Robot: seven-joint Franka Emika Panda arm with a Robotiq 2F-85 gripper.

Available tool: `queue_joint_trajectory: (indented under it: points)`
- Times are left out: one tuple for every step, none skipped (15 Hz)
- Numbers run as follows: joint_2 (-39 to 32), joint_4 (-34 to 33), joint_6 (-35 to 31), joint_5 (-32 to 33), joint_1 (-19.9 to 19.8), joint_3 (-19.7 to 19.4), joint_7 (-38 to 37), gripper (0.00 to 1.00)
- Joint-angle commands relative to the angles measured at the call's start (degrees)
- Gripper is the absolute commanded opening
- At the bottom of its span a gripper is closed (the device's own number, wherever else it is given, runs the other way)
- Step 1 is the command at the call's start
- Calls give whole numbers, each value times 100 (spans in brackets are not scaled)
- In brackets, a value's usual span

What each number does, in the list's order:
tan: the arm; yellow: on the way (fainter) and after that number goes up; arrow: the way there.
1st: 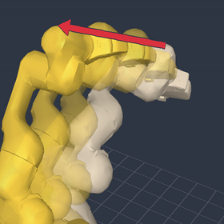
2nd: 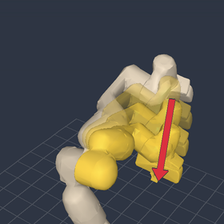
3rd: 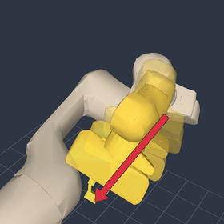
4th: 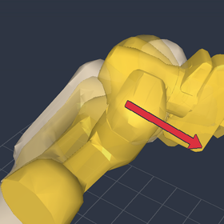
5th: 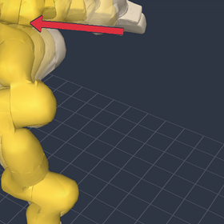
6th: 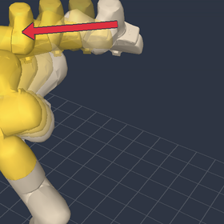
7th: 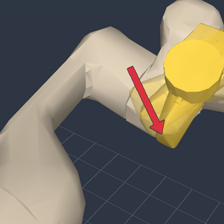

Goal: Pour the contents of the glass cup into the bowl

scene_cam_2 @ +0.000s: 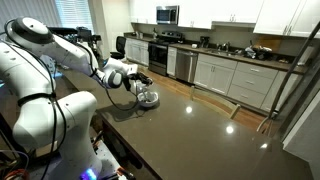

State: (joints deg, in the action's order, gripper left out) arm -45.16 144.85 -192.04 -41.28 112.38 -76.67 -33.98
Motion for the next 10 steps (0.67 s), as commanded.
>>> queue_joint_trajectory:
  points:
    - [-313, 11, -241, -334, -19, 63, 205, 42]
    - [-381, 15, -273, -395, -18, 80, 214, 42]
    - [-429, 16, -293, -454, -19, 98, 228, 42]
    - [-464, 19, -310, -511, -22, 120, 245, 42]
    - [-506, 19, -324, -558, -25, 138, 258, 42]
    - [-581, 68, -292, -352, 14, 83, 1, 42]
    - [-610, 70, -281, -356, 12, 90, 9, 42]
    - [-648, 74, -276, -356, 14, 87, 9, 42]
    - [-674, 80, -275, -356, 16, 87, 7, 42]
    - [-703, 82, -271, -358, 18, 81, 6, 42]
